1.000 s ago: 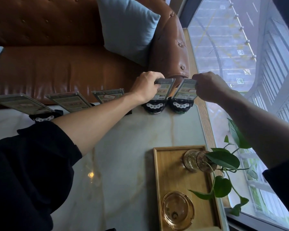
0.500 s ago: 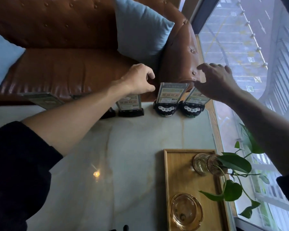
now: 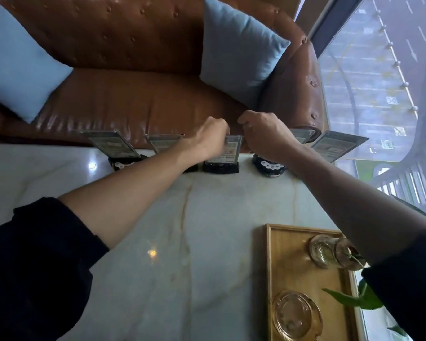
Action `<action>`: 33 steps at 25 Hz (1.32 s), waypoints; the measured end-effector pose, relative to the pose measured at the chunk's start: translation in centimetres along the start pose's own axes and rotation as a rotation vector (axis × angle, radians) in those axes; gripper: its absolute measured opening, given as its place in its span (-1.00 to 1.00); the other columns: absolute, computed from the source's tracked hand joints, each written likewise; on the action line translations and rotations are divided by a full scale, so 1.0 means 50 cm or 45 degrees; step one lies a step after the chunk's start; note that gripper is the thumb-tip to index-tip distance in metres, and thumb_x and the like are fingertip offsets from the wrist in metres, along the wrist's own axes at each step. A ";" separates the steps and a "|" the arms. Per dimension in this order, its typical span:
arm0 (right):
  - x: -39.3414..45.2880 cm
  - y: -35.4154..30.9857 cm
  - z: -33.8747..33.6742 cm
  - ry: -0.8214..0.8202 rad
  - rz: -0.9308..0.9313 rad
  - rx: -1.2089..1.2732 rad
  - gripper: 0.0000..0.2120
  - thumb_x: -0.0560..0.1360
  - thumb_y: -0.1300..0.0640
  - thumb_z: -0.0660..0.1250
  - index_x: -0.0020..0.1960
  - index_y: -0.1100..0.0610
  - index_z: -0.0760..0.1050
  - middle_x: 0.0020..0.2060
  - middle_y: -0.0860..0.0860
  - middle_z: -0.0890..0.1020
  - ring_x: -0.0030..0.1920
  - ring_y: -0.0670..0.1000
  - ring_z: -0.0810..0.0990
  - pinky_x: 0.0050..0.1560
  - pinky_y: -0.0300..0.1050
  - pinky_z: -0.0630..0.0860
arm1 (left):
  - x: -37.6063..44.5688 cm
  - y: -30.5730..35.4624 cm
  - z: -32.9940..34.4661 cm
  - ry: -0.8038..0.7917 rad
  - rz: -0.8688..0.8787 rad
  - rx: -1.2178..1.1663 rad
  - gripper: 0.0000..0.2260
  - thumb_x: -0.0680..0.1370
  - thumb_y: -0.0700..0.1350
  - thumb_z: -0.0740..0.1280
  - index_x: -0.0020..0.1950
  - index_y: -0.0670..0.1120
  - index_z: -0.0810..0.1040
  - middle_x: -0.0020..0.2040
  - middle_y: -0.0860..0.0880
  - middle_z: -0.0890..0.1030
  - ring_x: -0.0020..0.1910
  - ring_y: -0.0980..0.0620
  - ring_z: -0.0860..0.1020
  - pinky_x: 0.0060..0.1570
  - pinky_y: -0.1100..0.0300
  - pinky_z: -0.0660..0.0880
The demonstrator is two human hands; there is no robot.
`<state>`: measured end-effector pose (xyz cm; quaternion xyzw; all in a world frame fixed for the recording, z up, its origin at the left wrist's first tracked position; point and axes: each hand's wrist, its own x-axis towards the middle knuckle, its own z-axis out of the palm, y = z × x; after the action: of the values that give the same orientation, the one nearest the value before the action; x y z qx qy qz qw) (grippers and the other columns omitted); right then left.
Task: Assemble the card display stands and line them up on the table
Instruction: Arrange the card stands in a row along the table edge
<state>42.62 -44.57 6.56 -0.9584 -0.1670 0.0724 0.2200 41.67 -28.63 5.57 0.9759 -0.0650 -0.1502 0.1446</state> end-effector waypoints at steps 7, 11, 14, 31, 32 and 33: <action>0.034 0.001 -0.011 0.012 0.054 -0.001 -0.63 0.46 0.16 0.11 0.17 0.02 0.57 -0.05 0.11 0.69 -0.08 0.21 0.65 -0.04 0.08 0.61 | -0.008 -0.009 0.020 0.187 -0.084 -0.151 -0.52 0.41 0.28 0.35 -0.38 -0.14 0.59 -0.44 -0.09 0.60 -0.36 -0.16 0.61 -0.33 0.07 0.56; 0.044 -0.026 -0.023 -0.209 -0.095 -0.105 -0.54 0.41 0.20 0.19 0.29 -0.01 0.50 0.14 0.03 0.65 0.12 0.13 0.62 0.13 0.04 0.57 | -0.025 -0.020 0.024 0.179 0.121 -0.116 -0.87 0.49 -0.32 0.31 -0.15 -0.12 0.60 -0.24 -0.12 0.67 -0.24 -0.17 0.65 -0.24 -0.01 0.60; 0.047 -0.038 -0.015 -0.401 -0.180 -0.265 -0.68 0.46 0.18 0.31 0.20 0.04 0.55 -0.04 -0.02 0.62 -0.04 0.08 0.60 -0.12 -0.13 0.47 | -0.032 -0.030 0.029 0.237 0.180 -0.194 -0.74 0.47 -0.44 0.29 -0.01 -0.10 0.40 -0.18 -0.15 0.65 -0.26 -0.19 0.61 -0.35 -0.04 0.53; 0.055 0.049 -0.024 -0.199 -0.105 -0.424 -0.82 0.51 0.08 0.36 0.08 0.01 0.68 -0.03 0.07 0.71 0.03 0.18 0.63 0.02 -0.04 0.48 | 0.059 -0.028 0.033 0.329 0.202 -0.265 -0.87 0.44 -0.32 0.47 -0.11 -0.12 0.60 -0.20 -0.10 0.67 -0.23 -0.12 0.60 -0.28 -0.06 0.57; 0.054 0.054 -0.022 -0.201 -0.101 -0.418 -0.81 0.51 0.08 0.36 0.08 0.00 0.68 -0.03 0.08 0.71 0.03 0.19 0.63 0.02 -0.03 0.49 | 0.062 -0.026 0.033 0.325 0.215 -0.266 -0.86 0.43 -0.33 0.46 -0.12 -0.13 0.60 -0.20 -0.11 0.67 -0.23 -0.13 0.60 -0.27 -0.06 0.57; 0.053 0.056 -0.021 -0.206 -0.093 -0.412 -0.82 0.51 0.07 0.37 0.08 0.00 0.68 -0.03 0.08 0.71 0.02 0.20 0.63 0.01 -0.02 0.51 | 0.065 -0.024 0.033 0.324 0.224 -0.263 -0.86 0.43 -0.34 0.45 -0.13 -0.12 0.60 -0.20 -0.11 0.66 -0.23 -0.13 0.60 -0.26 -0.06 0.57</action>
<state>46.12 -46.42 6.09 -0.9657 -0.2280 0.1133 0.0514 44.31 -28.50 2.81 0.9575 -0.1156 -0.0182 0.2637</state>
